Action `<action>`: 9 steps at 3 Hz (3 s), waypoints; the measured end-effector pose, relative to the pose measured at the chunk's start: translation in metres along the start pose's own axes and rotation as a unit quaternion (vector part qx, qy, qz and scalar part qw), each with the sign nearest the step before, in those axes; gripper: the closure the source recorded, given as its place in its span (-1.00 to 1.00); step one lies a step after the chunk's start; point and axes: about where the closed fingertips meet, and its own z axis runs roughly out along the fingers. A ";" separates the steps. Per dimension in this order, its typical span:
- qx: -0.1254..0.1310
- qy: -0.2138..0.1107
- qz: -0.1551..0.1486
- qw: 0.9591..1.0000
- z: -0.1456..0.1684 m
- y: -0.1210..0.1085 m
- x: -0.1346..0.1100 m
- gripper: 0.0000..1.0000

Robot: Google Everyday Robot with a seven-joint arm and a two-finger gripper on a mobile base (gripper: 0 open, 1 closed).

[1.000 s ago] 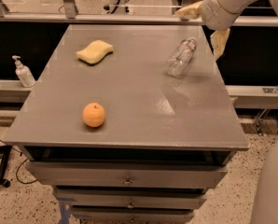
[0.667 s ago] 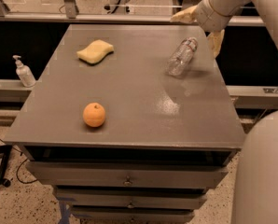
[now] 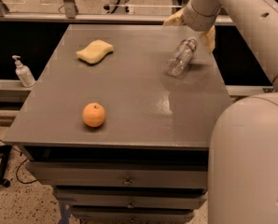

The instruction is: Place water bottle upright

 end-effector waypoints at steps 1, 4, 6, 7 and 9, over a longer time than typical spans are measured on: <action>-0.033 0.014 -0.011 0.999 0.012 -0.003 0.004 -1.00; -0.121 0.004 0.022 0.992 0.030 0.010 0.008 -1.00; -0.131 -0.028 0.035 0.990 0.035 0.012 -0.002 -1.00; -0.126 -0.042 0.041 0.990 0.038 0.012 -0.005 -0.63; -0.115 -0.054 0.042 0.991 0.040 0.007 -0.007 0.30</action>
Offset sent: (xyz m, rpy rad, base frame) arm 0.0239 -0.0085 -0.0148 -0.1875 0.1104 -0.0948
